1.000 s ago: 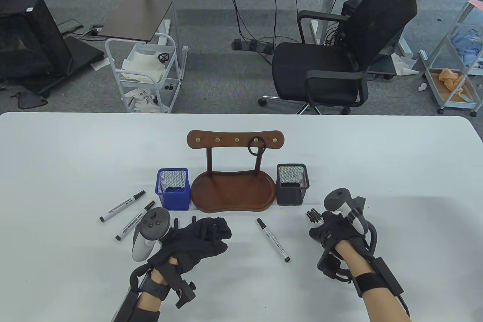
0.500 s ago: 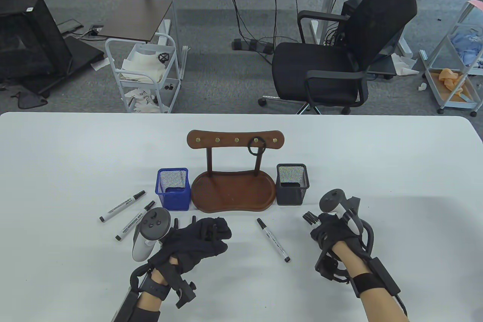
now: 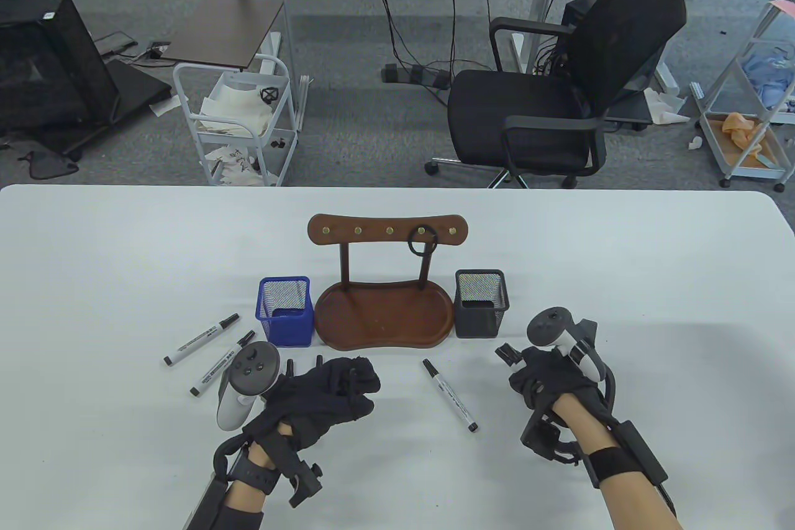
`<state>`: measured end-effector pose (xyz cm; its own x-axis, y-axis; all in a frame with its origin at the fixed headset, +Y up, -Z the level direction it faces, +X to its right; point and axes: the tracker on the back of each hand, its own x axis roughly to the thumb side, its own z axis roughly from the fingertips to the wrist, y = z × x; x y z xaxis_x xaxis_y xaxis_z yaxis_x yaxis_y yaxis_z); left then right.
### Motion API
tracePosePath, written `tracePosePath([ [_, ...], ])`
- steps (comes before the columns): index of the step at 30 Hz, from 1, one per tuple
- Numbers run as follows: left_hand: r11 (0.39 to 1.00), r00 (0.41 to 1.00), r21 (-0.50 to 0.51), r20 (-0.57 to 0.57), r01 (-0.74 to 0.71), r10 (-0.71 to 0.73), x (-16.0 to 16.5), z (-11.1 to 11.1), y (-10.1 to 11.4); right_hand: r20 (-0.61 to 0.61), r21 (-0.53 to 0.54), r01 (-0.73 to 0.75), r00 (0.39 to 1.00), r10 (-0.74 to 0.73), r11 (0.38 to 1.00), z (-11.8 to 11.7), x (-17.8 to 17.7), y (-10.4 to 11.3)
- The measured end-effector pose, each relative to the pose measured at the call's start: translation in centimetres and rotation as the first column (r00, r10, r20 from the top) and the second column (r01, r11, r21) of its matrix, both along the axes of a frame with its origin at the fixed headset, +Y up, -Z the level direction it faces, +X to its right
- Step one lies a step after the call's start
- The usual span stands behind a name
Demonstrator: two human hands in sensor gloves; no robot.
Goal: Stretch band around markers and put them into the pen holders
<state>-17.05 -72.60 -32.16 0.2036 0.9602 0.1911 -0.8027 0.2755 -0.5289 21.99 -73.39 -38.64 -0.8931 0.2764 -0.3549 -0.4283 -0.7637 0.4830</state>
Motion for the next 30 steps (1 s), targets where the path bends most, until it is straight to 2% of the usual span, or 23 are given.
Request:
tracePosePath([
  [13,1.000,1.000,-0.005,0.000,-0.001,0.001,0.0,0.0,-0.1,-0.023,-0.049,0.226,0.974,-0.227,0.973,-0.3,-1.2,1.4],
  [30,1.000,1.000,-0.010,0.005,0.001,0.000,0.2,0.0,-0.2,-0.100,-0.031,0.237,0.966,-0.239,0.971,-0.5,-5.4,2.0],
])
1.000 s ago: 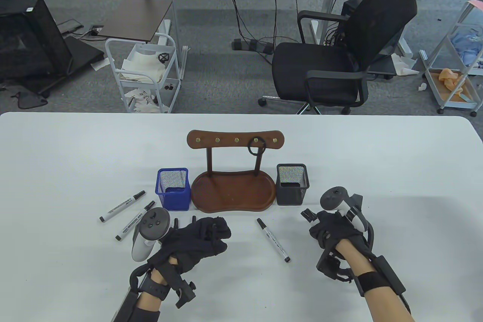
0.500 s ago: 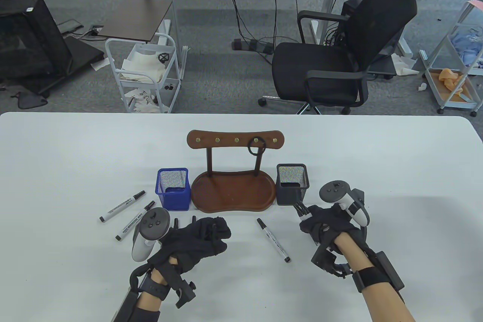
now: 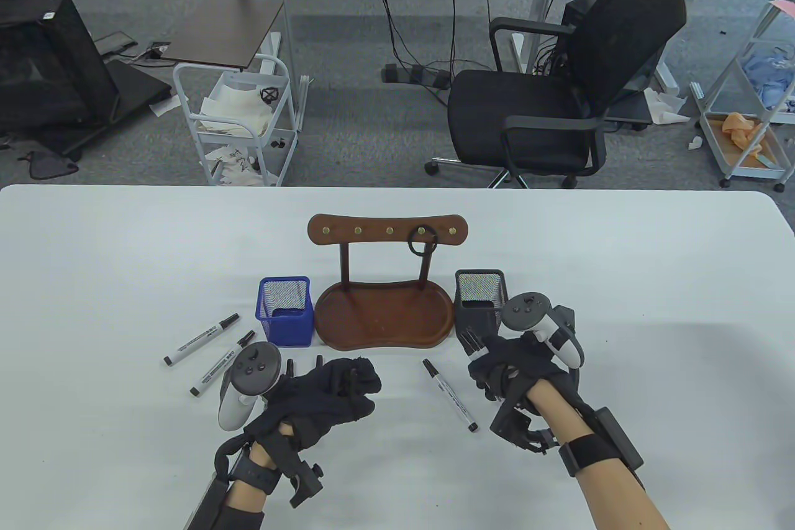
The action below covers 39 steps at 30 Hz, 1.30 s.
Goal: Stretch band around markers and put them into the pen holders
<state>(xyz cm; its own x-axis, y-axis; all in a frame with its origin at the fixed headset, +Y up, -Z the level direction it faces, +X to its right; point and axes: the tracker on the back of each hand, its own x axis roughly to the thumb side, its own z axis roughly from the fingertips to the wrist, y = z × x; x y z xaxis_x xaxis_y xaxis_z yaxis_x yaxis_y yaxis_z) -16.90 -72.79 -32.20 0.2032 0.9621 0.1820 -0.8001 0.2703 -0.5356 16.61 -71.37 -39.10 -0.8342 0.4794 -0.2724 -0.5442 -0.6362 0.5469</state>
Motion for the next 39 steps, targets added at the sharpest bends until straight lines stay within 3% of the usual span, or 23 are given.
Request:
tracePosePath([
  [7,1.000,1.000,0.003,0.001,0.002,-0.002,0.0,0.0,0.0,-0.010,-0.006,-0.047,0.999,0.047,0.999,0.1,-1.8,-0.6],
  [22,1.000,1.000,0.005,0.000,0.001,-0.001,0.0,0.0,0.0,-0.047,0.087,-0.290,0.954,0.295,0.953,1.0,-5.6,-3.0],
  [39,1.000,1.000,0.002,0.001,0.005,-0.005,0.1,0.1,-0.1,-0.029,0.150,-0.428,0.899,0.437,0.891,1.9,-7.4,-3.5],
])
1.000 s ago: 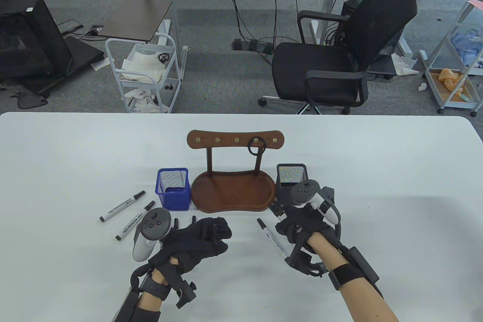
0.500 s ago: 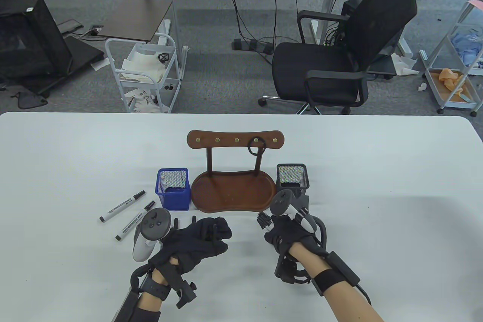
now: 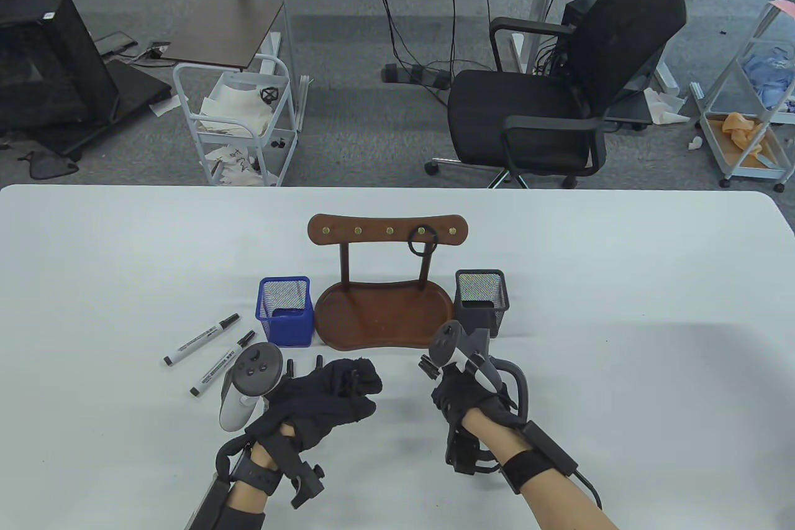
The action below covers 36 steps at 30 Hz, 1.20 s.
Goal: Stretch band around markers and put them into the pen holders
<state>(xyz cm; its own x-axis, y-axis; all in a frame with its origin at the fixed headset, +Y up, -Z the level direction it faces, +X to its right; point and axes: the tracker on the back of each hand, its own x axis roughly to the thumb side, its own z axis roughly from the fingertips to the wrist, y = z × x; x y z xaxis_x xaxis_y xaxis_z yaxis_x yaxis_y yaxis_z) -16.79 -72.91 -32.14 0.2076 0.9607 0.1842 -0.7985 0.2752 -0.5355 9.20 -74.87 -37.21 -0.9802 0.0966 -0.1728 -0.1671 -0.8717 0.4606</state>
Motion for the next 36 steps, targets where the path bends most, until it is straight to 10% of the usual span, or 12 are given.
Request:
tracePosePath([
  [36,1.000,1.000,-0.020,0.002,0.006,-0.006,0.2,-0.1,-0.3,0.029,-0.183,0.394,0.918,-0.396,0.901,-1.5,3.6,2.8],
])
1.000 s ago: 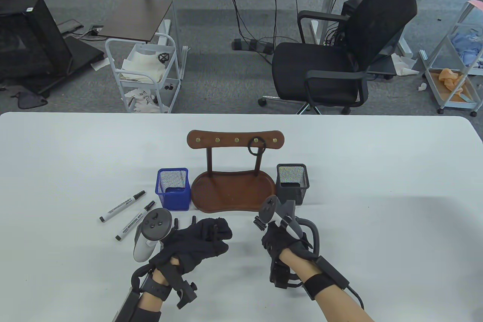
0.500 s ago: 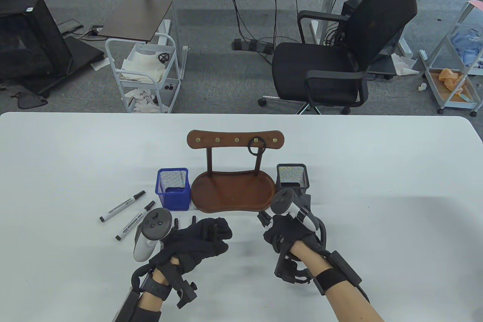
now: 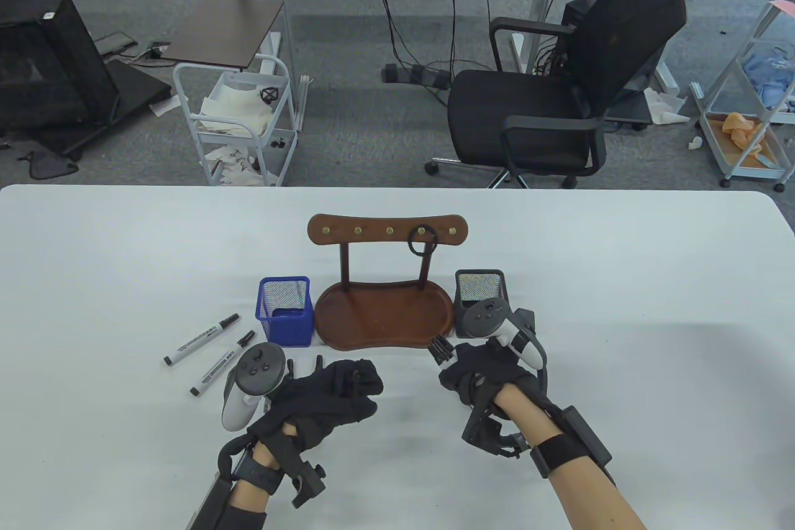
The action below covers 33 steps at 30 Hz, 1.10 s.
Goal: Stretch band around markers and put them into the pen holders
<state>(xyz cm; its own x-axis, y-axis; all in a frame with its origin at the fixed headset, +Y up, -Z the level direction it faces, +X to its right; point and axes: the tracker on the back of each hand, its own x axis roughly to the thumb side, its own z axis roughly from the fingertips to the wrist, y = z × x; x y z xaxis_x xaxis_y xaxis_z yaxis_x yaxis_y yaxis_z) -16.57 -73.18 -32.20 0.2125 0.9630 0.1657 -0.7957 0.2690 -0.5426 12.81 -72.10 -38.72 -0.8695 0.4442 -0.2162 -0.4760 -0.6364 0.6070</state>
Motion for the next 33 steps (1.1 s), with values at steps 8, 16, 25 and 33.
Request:
tracePosePath([
  [8,1.000,1.000,-0.003,-0.004,0.002,-0.002,0.1,0.0,-0.1,-0.028,-0.003,0.031,0.999,-0.031,1.000,-0.2,0.0,0.6],
  [16,1.000,0.999,0.022,-0.029,0.015,-0.014,0.0,-0.2,0.0,-0.071,0.038,0.056,0.996,-0.053,0.998,-0.1,-0.2,0.9],
  [25,0.997,0.998,0.053,-0.041,0.053,-0.051,0.1,-0.2,-0.2,-0.142,0.188,0.030,0.990,-0.003,0.982,0.9,-1.1,1.3],
  [33,0.995,0.997,0.059,-0.033,0.074,-0.072,0.6,-0.1,-0.4,-0.238,0.207,0.062,0.971,-0.011,0.976,2.4,-2.7,1.8],
])
